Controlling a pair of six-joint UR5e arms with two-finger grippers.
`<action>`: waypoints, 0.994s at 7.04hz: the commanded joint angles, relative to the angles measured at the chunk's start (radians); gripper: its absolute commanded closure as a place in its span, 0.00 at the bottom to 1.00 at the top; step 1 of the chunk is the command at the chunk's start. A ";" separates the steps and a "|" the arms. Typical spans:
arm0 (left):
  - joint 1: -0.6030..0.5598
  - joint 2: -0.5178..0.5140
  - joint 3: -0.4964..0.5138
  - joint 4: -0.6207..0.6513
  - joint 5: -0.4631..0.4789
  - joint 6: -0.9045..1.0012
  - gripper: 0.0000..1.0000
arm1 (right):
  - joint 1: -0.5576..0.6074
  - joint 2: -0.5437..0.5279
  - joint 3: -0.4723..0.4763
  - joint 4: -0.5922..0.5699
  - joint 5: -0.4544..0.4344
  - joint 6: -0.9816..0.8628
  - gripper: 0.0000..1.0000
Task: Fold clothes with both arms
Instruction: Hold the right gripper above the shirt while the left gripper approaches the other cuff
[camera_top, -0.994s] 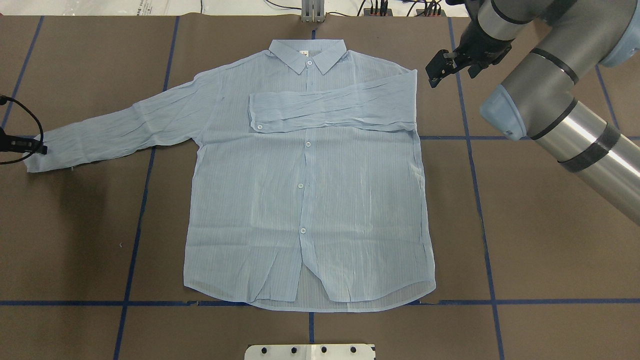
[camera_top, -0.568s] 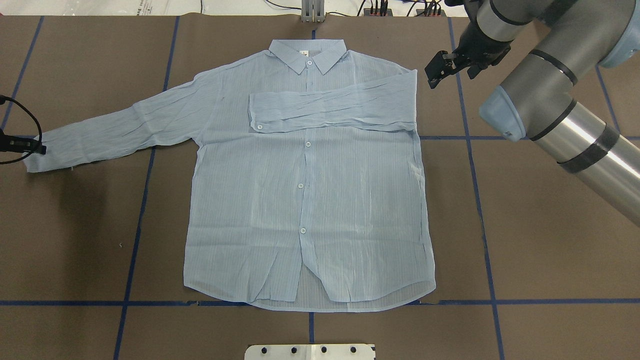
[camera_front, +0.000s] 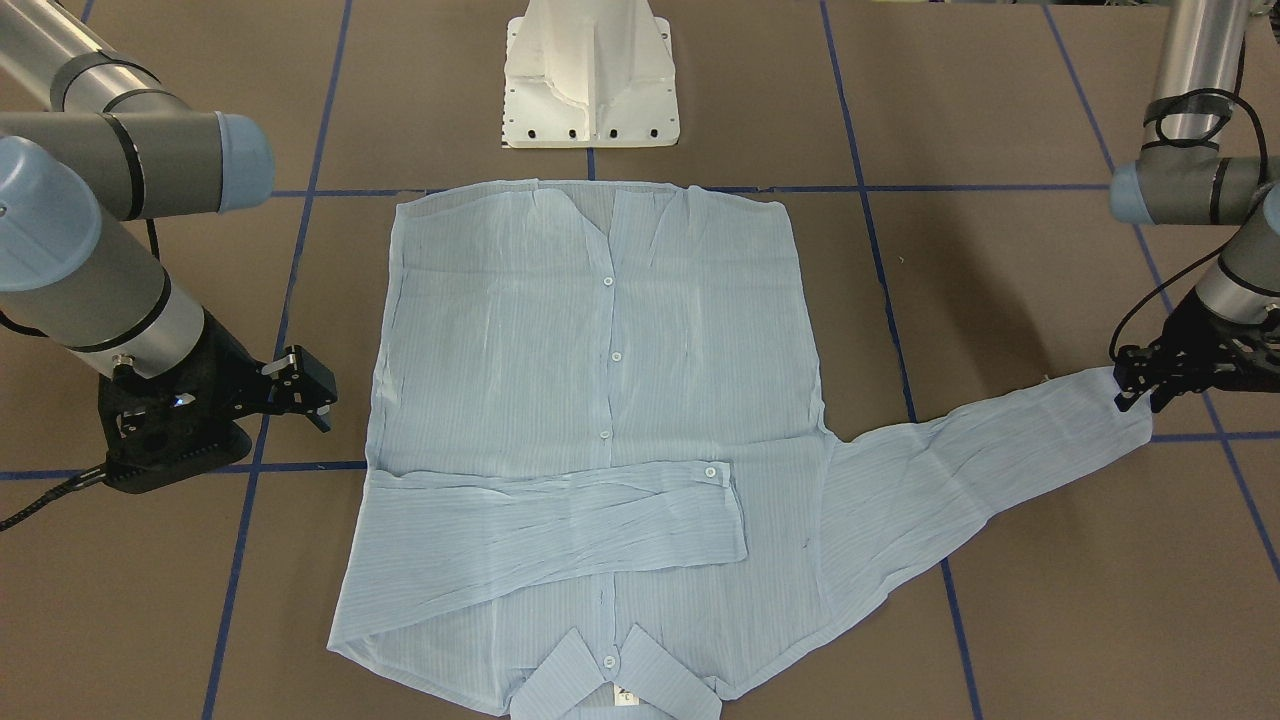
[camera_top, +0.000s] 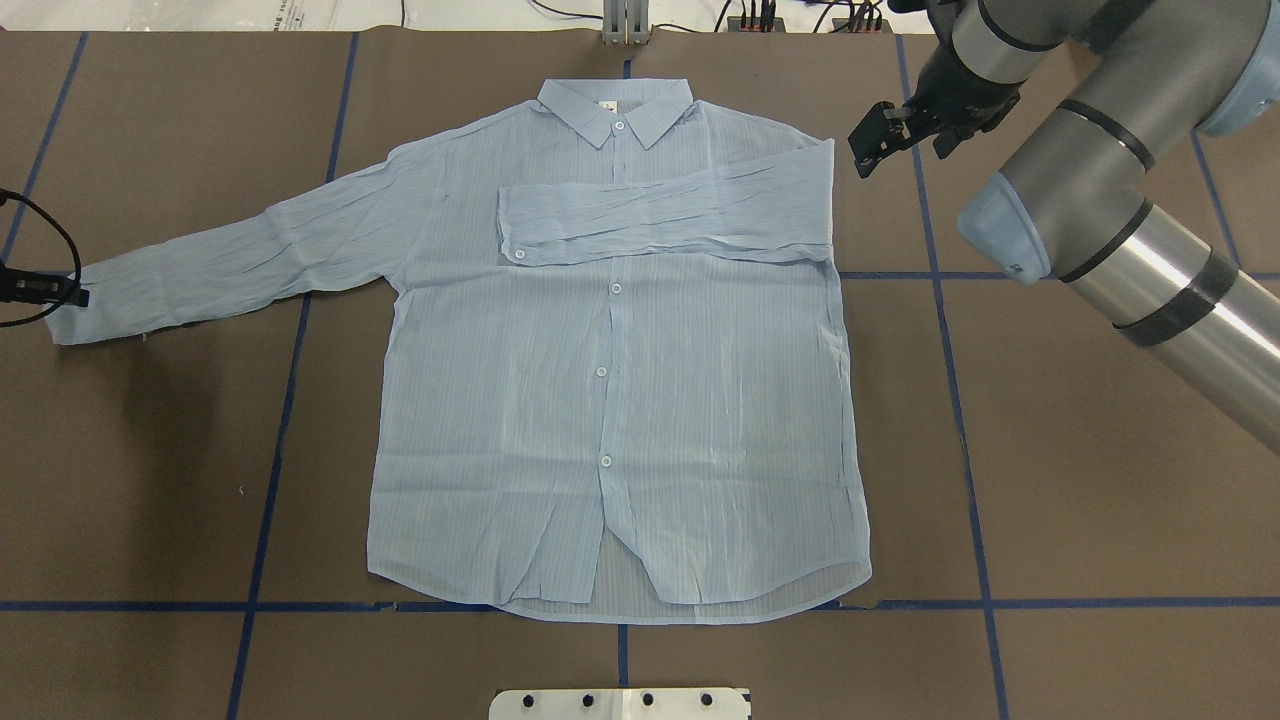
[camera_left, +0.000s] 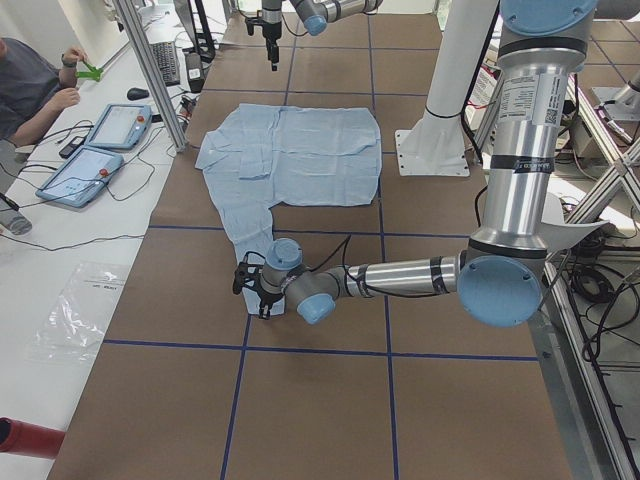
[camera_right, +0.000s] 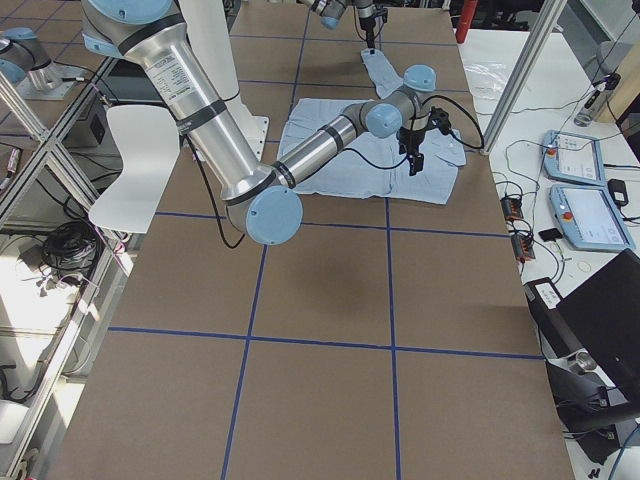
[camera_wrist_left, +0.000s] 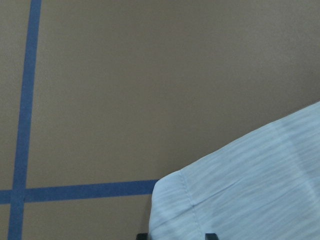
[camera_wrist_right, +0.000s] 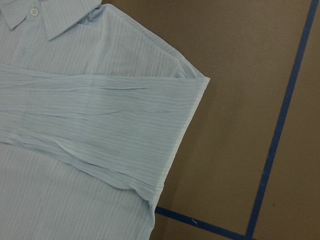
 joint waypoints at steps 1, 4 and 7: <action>-0.004 0.004 -0.012 0.007 0.000 -0.001 0.60 | -0.006 0.000 0.000 0.002 -0.001 0.003 0.00; -0.004 0.004 -0.012 0.008 0.002 -0.001 0.72 | -0.019 0.000 -0.001 0.003 -0.013 0.005 0.00; -0.006 0.002 -0.065 0.055 -0.018 -0.001 1.00 | -0.019 -0.006 0.000 0.006 -0.012 0.003 0.00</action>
